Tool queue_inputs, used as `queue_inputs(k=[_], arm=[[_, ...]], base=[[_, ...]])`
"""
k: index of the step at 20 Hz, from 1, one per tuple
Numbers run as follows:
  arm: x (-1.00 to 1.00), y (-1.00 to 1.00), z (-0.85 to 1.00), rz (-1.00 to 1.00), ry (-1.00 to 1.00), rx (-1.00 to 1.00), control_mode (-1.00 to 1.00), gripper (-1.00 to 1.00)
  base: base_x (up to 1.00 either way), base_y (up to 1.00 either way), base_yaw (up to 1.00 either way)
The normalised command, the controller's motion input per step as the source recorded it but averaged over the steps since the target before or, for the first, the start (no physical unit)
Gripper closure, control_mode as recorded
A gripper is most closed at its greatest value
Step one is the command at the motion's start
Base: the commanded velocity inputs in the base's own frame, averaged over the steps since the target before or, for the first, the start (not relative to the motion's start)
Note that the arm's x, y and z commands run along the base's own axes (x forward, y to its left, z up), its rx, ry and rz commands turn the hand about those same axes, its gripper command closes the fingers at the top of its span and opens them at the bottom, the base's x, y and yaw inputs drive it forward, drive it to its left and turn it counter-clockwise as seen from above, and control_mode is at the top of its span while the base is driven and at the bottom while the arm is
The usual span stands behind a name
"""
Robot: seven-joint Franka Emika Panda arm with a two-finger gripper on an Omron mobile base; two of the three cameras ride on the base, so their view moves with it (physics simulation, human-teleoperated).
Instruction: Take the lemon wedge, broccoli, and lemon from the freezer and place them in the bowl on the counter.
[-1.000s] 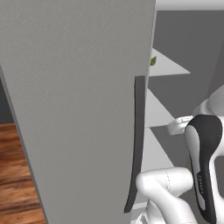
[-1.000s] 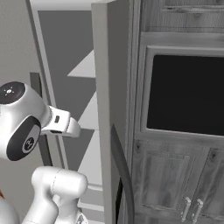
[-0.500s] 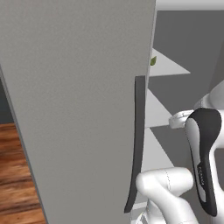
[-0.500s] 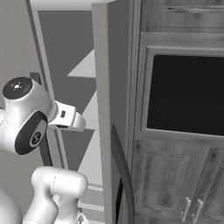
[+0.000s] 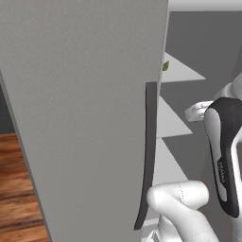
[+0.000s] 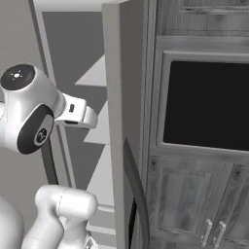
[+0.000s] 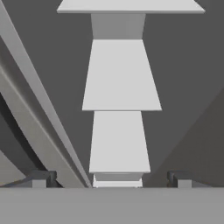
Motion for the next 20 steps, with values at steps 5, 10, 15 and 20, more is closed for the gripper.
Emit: queue_inputs(k=[5,10,15,20], arm=[[0.00,0.00,0.13,0.00,-0.33,0.00,-1.00,-1.00],[0.13,-0.01,0.28,0.00,-0.19,0.00,-1.00,-1.00],[0.23,-0.05,0.44,0.00,-0.03,0.00,-1.00,-1.00],[0.51,-0.03,0.27,0.01,0.00,0.01,-1.00,-1.00]], base=[[0.00,0.00,0.00],[0.00,0.00,0.00],[0.00,0.00,0.00],[0.00,0.00,0.00]])
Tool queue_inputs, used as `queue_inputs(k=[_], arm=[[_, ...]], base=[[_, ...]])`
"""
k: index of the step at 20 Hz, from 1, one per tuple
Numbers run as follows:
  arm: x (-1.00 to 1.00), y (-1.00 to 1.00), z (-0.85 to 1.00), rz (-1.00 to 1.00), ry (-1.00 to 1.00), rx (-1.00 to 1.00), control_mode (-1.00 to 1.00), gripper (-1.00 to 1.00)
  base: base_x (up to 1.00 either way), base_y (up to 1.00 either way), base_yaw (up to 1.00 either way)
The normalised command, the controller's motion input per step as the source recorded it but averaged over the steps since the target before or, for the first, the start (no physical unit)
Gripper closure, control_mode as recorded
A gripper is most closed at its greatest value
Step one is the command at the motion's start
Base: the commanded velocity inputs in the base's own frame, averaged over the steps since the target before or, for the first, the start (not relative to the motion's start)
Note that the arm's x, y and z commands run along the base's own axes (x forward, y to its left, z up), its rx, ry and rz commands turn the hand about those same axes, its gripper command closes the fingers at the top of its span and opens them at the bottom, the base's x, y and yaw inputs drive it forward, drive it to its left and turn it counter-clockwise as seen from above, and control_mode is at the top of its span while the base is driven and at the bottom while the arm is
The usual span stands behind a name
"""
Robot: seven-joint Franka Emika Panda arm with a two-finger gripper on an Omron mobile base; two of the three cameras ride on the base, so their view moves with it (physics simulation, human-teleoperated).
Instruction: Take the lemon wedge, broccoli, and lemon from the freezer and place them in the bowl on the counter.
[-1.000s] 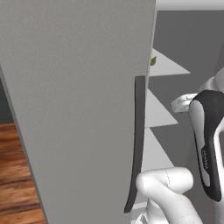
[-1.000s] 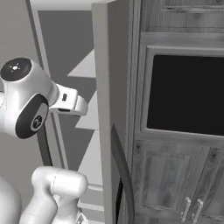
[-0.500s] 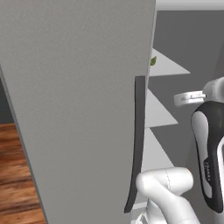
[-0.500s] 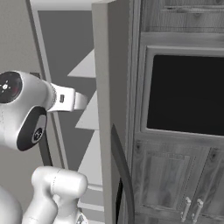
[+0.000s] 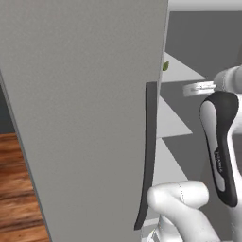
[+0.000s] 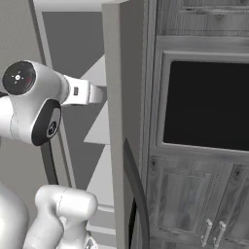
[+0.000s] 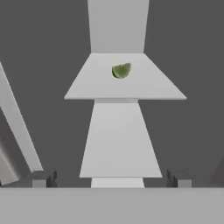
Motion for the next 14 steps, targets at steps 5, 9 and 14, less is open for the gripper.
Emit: queue_inputs(k=[5,9,14], arm=[[0.57,-0.08,0.13,0.00,0.04,0.01,-1.00,-1.00],[0.61,-0.14,0.01,0.02,0.05,0.05,-1.00,-1.00],[0.62,-0.16,0.00,0.01,0.01,0.06,-1.00,-1.00]], base=[[0.00,0.00,0.00],[0.00,0.00,0.00],[0.00,0.00,0.00]])
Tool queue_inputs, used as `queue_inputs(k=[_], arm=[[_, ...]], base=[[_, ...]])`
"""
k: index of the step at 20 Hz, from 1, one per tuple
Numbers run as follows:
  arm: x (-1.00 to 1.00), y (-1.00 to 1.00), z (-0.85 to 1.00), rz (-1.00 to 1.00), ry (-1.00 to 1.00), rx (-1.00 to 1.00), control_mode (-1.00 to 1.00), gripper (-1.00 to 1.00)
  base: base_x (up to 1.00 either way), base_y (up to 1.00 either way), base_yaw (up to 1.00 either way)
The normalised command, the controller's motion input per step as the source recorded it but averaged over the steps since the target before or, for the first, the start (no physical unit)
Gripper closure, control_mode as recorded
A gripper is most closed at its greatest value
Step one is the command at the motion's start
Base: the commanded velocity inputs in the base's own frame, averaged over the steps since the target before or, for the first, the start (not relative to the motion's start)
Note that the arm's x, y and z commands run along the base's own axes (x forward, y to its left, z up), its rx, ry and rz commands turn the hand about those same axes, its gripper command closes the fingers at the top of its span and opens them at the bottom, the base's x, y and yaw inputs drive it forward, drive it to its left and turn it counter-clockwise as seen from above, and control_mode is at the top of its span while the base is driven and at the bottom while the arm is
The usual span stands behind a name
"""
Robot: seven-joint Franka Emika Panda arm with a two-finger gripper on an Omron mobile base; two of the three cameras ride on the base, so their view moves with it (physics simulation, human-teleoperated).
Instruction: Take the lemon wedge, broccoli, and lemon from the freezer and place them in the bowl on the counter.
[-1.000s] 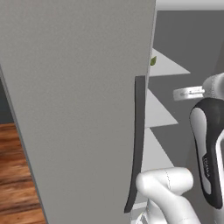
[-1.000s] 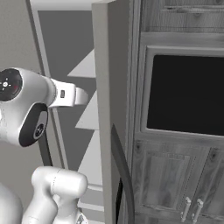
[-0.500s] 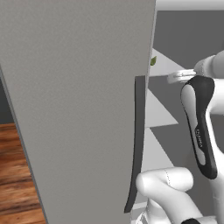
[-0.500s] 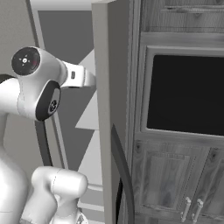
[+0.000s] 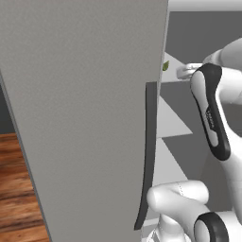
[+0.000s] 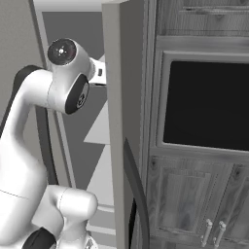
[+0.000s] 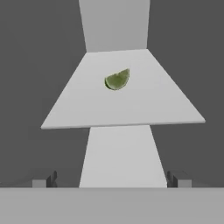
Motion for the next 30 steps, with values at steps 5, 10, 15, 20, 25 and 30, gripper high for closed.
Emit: queue_inputs(k=[5,10,15,20,25,30], arm=[[0.62,-0.01,0.00,0.00,0.00,0.00,-1.00,-1.00],[0.57,-0.03,-0.03,0.01,0.00,0.00,-1.00,-1.00],[0.53,0.00,-0.06,0.01,0.00,0.00,-1.00,-1.00],[0.42,0.00,-0.12,0.02,0.00,0.00,-1.00,-1.00],[0.37,0.00,-0.11,0.03,0.00,0.00,-1.00,-1.00],[0.38,0.00,0.00,0.02,0.00,0.00,-1.00,-1.00]], base=[[0.00,0.00,0.00],[0.00,0.00,0.00],[0.00,0.00,0.00],[0.00,0.00,0.00],[0.00,0.00,0.00],[0.00,0.00,0.00]])
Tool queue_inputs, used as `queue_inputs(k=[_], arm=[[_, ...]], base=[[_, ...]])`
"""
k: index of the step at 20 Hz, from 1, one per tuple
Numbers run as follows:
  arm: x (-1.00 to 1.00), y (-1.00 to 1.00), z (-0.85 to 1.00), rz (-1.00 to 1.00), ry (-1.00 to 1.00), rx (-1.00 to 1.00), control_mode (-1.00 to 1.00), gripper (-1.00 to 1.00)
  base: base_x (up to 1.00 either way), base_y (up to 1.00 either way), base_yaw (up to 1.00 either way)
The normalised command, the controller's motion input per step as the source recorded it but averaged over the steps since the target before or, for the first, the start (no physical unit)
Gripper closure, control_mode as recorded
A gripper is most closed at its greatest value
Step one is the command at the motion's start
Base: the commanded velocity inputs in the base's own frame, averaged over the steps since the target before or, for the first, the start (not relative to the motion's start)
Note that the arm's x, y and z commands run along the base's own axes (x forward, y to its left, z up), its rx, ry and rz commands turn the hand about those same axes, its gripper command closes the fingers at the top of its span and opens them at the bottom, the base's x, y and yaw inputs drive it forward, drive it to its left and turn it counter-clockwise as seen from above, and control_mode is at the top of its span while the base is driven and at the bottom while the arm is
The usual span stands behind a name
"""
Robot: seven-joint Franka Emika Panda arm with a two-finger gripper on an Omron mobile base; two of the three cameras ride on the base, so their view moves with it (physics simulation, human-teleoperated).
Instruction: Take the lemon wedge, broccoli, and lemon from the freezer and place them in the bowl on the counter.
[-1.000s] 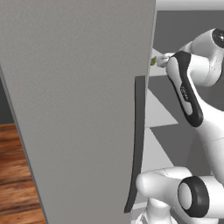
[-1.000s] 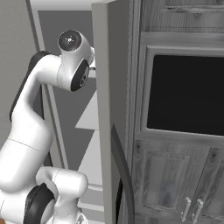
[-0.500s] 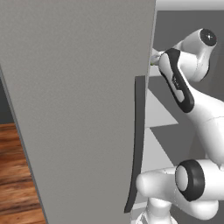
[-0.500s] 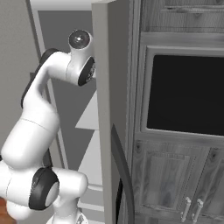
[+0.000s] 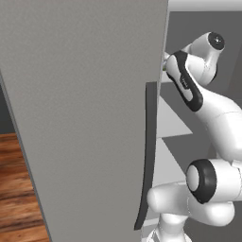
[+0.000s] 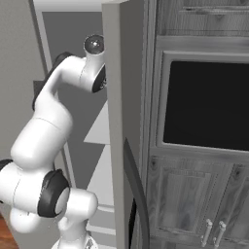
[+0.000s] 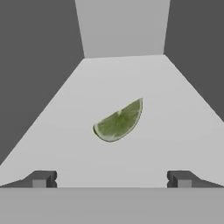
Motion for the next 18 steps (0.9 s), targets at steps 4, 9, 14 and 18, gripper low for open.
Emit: queue_inputs(k=[4,9,14,18], arm=[[0.30,0.00,-0.05,0.01,0.00,0.00,-1.00,-1.00],[0.25,0.00,-0.10,0.00,0.00,0.00,-1.00,-1.00],[0.24,0.00,-0.15,0.00,0.00,0.00,-1.00,-1.00],[0.28,0.00,-0.11,0.00,0.00,0.00,-1.00,-1.00]], base=[[0.00,0.00,0.00],[0.00,0.00,0.00],[0.00,0.00,0.00],[0.00,0.00,0.00]])
